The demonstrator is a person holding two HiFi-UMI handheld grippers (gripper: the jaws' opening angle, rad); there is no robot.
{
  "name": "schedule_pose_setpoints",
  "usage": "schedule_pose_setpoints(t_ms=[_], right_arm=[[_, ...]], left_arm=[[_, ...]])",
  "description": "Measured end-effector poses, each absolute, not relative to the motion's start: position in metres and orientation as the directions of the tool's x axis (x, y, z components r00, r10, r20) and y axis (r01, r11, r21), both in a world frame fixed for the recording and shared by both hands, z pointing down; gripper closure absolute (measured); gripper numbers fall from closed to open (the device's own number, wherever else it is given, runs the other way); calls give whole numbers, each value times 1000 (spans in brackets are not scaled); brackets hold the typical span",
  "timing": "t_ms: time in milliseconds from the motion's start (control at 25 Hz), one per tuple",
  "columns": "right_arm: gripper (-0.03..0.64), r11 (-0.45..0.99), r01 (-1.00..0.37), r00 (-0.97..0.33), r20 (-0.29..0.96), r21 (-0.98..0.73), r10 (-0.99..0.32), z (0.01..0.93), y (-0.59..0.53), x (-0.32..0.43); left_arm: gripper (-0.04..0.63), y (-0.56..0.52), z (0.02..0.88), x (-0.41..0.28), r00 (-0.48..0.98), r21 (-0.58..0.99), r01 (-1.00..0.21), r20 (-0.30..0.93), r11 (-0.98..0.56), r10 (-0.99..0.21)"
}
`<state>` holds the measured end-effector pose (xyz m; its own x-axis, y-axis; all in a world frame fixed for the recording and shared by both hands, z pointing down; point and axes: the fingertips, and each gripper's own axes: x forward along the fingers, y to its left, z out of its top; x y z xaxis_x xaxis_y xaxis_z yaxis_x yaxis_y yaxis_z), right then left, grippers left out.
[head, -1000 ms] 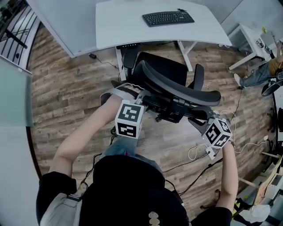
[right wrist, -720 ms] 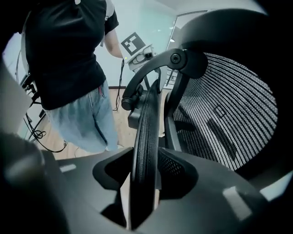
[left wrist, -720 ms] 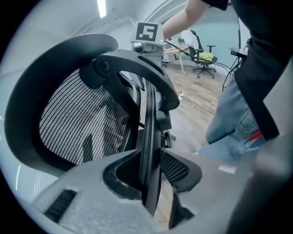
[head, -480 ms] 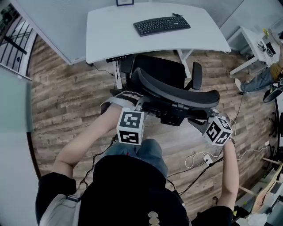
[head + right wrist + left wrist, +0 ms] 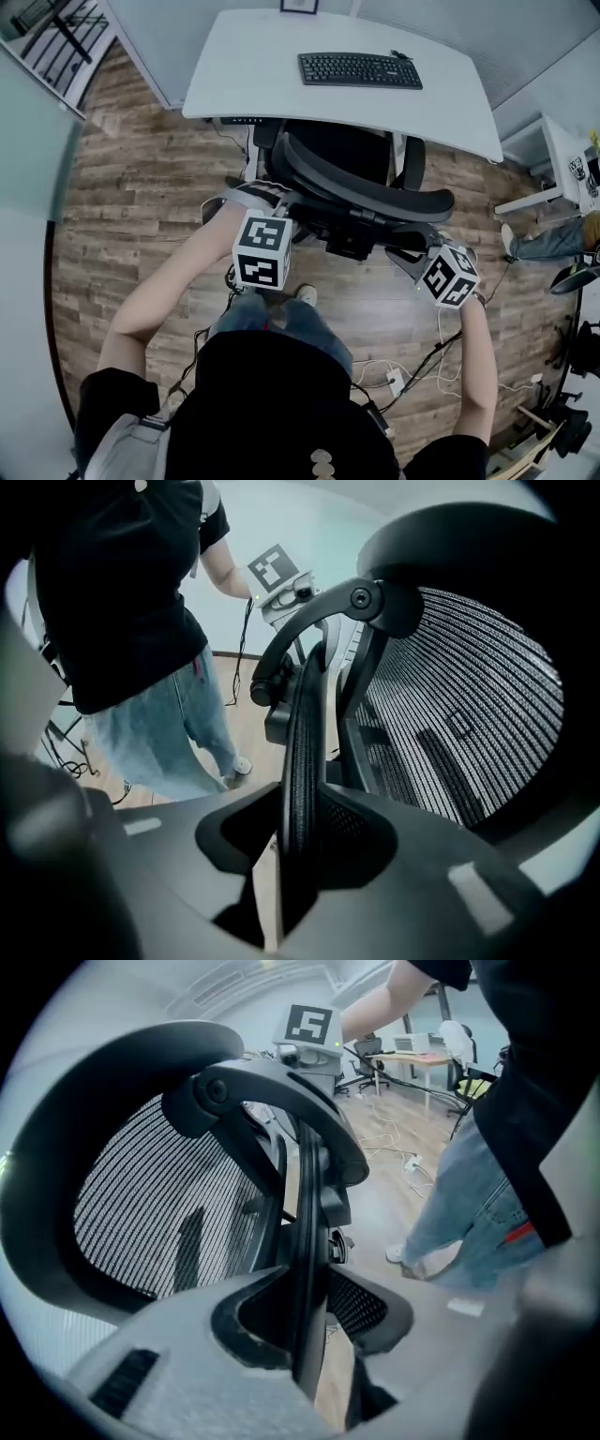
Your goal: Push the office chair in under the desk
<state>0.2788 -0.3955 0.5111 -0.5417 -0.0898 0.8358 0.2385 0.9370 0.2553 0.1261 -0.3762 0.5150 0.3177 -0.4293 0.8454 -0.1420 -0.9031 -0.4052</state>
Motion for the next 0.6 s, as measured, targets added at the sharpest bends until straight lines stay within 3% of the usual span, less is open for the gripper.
schedule_pose_setpoints(t_ms=[600], right_arm=[[494,888,343,-557,827,305,-68,505,-540,302]], left_arm=[[466,-500,509,153,247,-377,-280,860,-883,-446]])
